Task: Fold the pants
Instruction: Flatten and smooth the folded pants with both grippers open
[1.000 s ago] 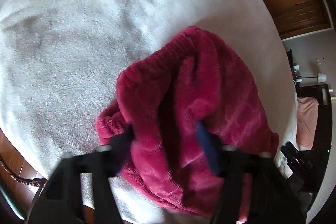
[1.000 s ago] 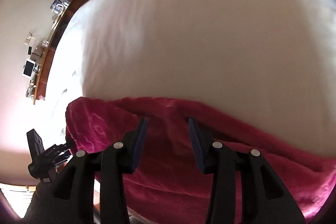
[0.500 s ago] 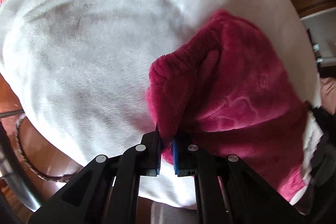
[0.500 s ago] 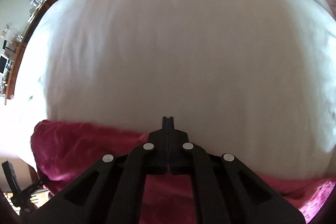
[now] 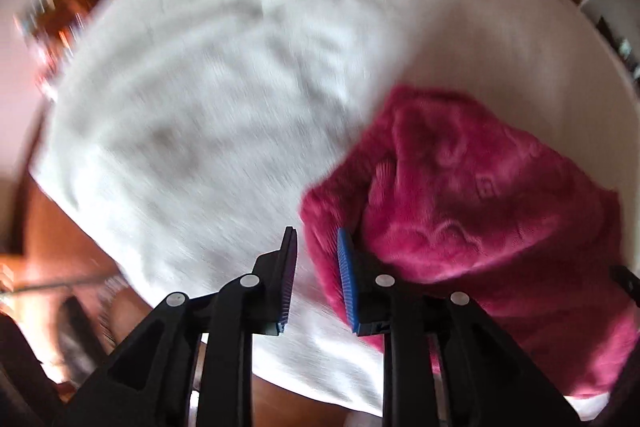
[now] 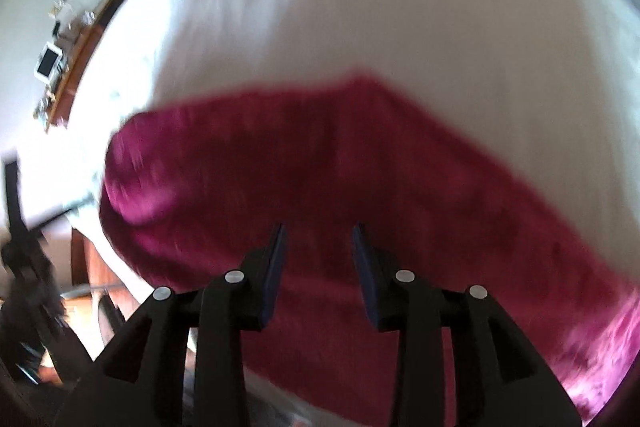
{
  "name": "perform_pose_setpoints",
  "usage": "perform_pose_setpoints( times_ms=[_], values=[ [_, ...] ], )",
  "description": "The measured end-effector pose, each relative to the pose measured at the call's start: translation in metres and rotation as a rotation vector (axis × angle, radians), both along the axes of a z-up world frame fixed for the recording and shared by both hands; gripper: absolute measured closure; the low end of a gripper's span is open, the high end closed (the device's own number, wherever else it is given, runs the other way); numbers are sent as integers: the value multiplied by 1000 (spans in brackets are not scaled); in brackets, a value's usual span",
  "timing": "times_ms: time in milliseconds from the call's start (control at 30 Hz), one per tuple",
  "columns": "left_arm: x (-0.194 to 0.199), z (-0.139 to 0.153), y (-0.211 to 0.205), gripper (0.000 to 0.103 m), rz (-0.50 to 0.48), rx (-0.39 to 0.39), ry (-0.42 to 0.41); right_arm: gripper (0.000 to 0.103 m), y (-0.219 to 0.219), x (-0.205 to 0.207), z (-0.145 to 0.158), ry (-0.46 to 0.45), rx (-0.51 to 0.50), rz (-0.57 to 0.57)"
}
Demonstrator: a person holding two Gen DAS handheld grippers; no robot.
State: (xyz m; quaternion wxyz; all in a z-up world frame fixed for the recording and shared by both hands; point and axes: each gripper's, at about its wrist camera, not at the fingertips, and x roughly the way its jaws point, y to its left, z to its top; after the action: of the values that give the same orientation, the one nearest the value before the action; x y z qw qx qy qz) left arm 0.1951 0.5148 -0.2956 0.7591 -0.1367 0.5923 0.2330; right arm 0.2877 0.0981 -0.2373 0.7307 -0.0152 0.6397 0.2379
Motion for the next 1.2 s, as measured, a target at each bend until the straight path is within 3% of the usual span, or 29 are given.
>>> perform_pose_setpoints(
  times_ms=[33,133,333,400,467,567,733,867,1000,1200],
  values=[
    [5,8,-9,76,-30,42,-16,68,-15,-7,-9,-4,-36,20],
    [20,21,-27,69,-126,71,-66,68,-25,-29,-24,2,-102,46],
    [37,6,-114,68,-384,-68,-88,68,-49,-68,-50,62,-143,78],
    [39,-9,-149,59,-471,-106,-69,68,-60,-82,-53,78,-133,77],
    [35,-28,-170,58,-523,-131,-19,68,-71,-96,-61,126,-111,71],
    [18,-65,-189,57,-565,-101,89,68,-91,-122,-80,199,-77,54],
    [-9,-79,-192,56,-587,-34,105,68,-121,-146,-87,256,-4,-10],
    [-11,-74,-191,56,-547,-8,113,68,-150,-156,-69,190,32,-51],
    [-15,-45,-205,53,-512,-11,79,68,-207,-159,-53,127,31,-192],
    [-16,-5,-263,44,-640,4,-18,61,-322,-181,-46,88,25,-527]
  ],
)
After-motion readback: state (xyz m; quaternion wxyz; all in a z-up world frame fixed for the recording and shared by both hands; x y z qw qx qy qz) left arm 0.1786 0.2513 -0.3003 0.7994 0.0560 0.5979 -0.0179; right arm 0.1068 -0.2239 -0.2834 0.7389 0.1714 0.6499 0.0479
